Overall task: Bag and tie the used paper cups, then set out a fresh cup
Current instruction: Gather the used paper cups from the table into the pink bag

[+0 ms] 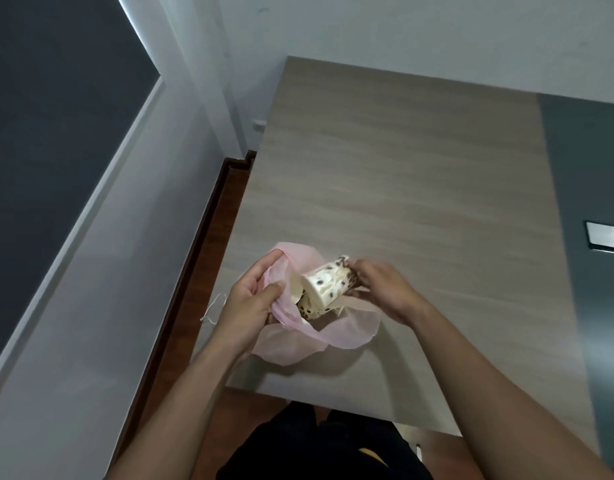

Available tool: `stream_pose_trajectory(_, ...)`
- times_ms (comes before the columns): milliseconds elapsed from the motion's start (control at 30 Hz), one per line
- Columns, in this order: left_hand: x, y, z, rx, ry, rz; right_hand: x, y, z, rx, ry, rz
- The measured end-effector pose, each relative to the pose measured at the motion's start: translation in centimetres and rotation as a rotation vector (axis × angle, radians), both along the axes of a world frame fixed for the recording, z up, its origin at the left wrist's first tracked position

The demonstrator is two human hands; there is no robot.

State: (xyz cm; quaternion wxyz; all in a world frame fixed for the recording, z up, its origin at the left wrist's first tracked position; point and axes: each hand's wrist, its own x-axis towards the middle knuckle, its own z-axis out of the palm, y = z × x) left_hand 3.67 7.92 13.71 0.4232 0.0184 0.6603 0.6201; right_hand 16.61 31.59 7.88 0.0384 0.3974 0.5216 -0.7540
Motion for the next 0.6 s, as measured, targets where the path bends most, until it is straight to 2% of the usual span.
stream_pose_trajectory(167, 0.3, 0.7, 1.6, 0.055, 0.050, -0.049, 0.8, -5.4, 0.1, 0.072, 0.016, 0.172)
stream_pose_trajectory(367, 0.1, 2.0, 4.4, 0.180, 0.012, -0.090, 1.0, -8.5, 1.2, 0.383, 0.020, 0.408)
stream_pose_trajectory(500, -0.8, 2.5, 6.4, 0.260, -0.002, -0.060, 1.0, -6.9, 2.1, 0.684, -0.034, 0.278)
stream_pose_trajectory(600, -1.6, 2.5, 7.4, 0.292, 0.017, -0.055, 1.7, -4.4, 3.0, 0.828, -0.081, 0.167)
